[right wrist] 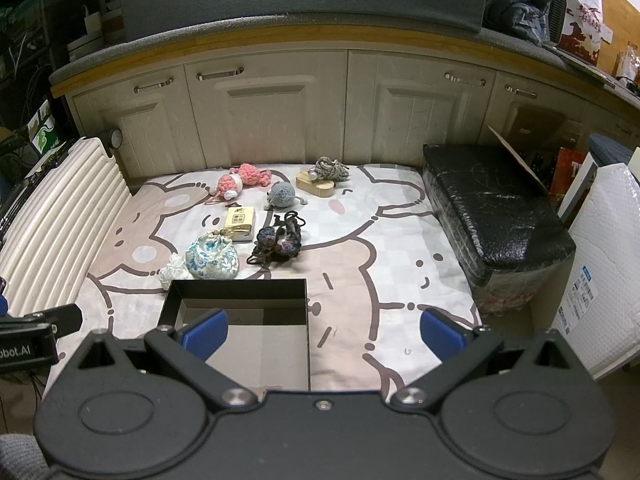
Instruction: Organize objects
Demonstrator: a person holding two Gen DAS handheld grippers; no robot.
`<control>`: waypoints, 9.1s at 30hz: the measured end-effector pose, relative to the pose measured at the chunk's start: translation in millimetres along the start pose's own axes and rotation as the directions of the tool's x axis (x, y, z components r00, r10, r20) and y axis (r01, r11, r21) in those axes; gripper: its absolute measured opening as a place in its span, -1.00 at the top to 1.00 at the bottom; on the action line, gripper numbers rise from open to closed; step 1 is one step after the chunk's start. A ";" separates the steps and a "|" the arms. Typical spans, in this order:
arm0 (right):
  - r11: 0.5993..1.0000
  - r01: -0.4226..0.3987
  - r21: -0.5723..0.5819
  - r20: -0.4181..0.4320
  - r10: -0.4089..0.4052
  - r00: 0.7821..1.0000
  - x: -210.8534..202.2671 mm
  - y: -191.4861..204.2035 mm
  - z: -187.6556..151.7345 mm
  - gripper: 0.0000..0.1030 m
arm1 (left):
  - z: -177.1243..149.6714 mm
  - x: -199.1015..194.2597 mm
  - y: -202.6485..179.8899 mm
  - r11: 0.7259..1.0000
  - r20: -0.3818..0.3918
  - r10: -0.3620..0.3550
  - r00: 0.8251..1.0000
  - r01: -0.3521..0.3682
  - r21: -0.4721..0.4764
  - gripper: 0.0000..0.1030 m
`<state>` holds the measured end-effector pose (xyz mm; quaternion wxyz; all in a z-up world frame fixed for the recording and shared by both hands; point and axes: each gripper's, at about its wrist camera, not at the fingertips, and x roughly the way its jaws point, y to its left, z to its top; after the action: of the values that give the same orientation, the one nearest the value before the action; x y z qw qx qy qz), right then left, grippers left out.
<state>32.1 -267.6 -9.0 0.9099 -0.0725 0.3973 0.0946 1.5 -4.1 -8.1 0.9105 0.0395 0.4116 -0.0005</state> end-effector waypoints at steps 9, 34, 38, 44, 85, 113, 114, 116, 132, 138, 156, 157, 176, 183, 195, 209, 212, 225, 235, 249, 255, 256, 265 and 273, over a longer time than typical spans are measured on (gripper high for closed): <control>1.000 -0.001 0.000 0.000 0.001 1.000 0.2 -0.2 0.4 -1.00 | 0.2 0.0 0.1 1.000 -0.001 0.000 1.000 0.000 0.001 -1.00; 1.000 -0.010 0.002 -0.006 0.010 1.000 1.9 2.3 -1.9 -1.00 | -0.4 -2.6 -1.4 1.000 -0.002 -0.001 1.000 0.001 0.006 -1.00; 1.000 -0.014 0.005 -0.007 0.014 1.000 2.2 1.5 -1.8 -1.00 | -0.3 -2.7 -1.2 1.000 -0.002 -0.001 1.000 0.001 0.007 -1.00; 1.000 -0.017 0.015 0.005 0.017 1.000 0.1 -1.5 -2.3 -1.00 | -8.6 -1.1 -0.7 1.000 0.011 0.003 1.000 -0.003 0.010 -1.00; 0.988 -0.150 -0.041 0.256 0.155 0.954 123.1 12.0 115.0 -1.00 | 93.6 91.1 38.3 0.996 0.217 0.087 0.972 -0.086 -0.013 -1.00; 0.966 -0.253 0.058 -0.089 0.257 0.962 309.4 19.3 88.0 -1.00 | 42.1 304.6 53.6 0.973 -0.286 -0.152 0.946 0.194 0.126 -1.00; 0.965 -0.255 0.056 -0.101 0.260 0.960 312.6 20.9 87.2 -1.00 | 42.4 308.6 48.8 0.969 -0.296 -0.153 0.943 0.201 0.141 -1.00; 0.965 -0.259 0.043 -0.125 0.262 0.957 318.9 25.4 86.1 -1.00 | 42.6 318.9 39.1 0.961 -0.326 -0.147 0.934 0.213 0.175 -1.00; 0.964 -0.263 0.028 -0.279 0.260 0.924 361.7 47.5 84.1 -0.85 | 45.0 371.3 27.6 0.965 -0.411 -0.083 0.908 0.177 0.196 -1.00; 0.967 -0.253 0.026 -0.314 0.248 0.916 373.4 46.5 82.7 -0.79 | 45.6 373.4 55.2 0.976 -0.401 -0.047 0.915 0.127 0.175 -1.00; 0.954 -0.299 -0.027 -0.324 0.275 0.905 376.3 45.6 70.8 0.09 | 34.9 355.6 86.7 0.996 -0.310 -0.045 0.950 0.068 0.064 -0.55; 0.954 -0.299 -0.027 -0.320 0.275 0.907 374.6 44.9 70.1 0.12 | 36.2 353.5 87.5 0.996 -0.305 -0.047 0.951 0.068 0.059 -0.33; 0.956 -0.293 -0.022 -0.214 0.281 0.935 305.1 24.7 78.0 0.20 | 50.8 290.7 80.9 0.996 -0.223 -0.079 0.972 0.086 0.022 -0.04; 0.953 -0.303 -0.003 -0.134 0.300 0.944 259.2 13.7 91.4 0.20 | 70.1 241.7 66.7 0.994 -0.151 -0.087 0.985 0.097 0.059 -0.04; 0.948 -0.318 -0.015 -0.008 0.318 0.948 167.3 2.9 104.9 0.20 | 87.7 155.5 36.6 0.984 -0.034 -0.116 0.993 0.119 0.129 -0.04; 0.946 -0.322 -0.033 0.017 0.323 0.946 114.6 6.6 100.0 0.19 | 84.7 114.2 4.0 0.974 -0.003 -0.180 0.984 0.179 0.139 -0.04; 0.948 -0.314 -0.043 -0.031 0.313 0.949 119.3 14.4 96.4 0.19 | 81.1 119.4 -2.8 0.975 -0.031 -0.186 0.982 0.189 0.120 -0.04; 0.942 -0.334 -0.027 -0.247 0.318 0.915 156.6 25.4 50.9 0.18 | 47.5 170.1 -27.8 0.971 -0.230 -0.186 0.955 0.215 0.109 -0.05; 0.940 -0.337 -0.051 -0.374 0.295 0.879 185.3 31.2 26.1 0.18 | 29.3 200.2 -24.8 0.973 -0.324 -0.177 0.929 0.214 0.083 -0.05; 0.939 -0.335 -0.081 -0.432 0.270 0.860 203.3 39.0 13.5 0.14 | 20.7 212.2 -31.2 0.969 -0.368 -0.197 0.909 0.237 0.067 -0.05; 0.937 -0.343 -0.067 -0.435 0.282 0.855 208.7 37.9 12.4 0.03 | 19.3 218.1 -29.5 0.971 -0.378 -0.195 0.905 0.232 0.053 -0.05; 0.937 -0.342 -0.068 -0.433 0.281 0.856 209.2 38.3 12.3 -0.01 | 19.2 218.6 -28.9 0.972 -0.379 -0.197 0.904 0.232 0.048 -0.05; 0.937 -0.323 -0.133 -0.424 0.241 0.873 206.1 44.9 10.4 -0.38 | 19.5 220.5 -30.2 0.973 -0.385 -0.192 0.903 0.226 0.044 -0.10; 0.935 -0.320 -0.151 -0.432 0.229 0.873 204.4 46.2 8.4 -0.38 | 19.2 218.5 -30.1 0.977 -0.370 -0.177 0.912 0.209 0.049 -0.52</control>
<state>163.6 -197.5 -156.5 0.7706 -0.1324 0.5713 0.2494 159.4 -28.6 -161.4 0.8116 0.0377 0.5741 -0.1012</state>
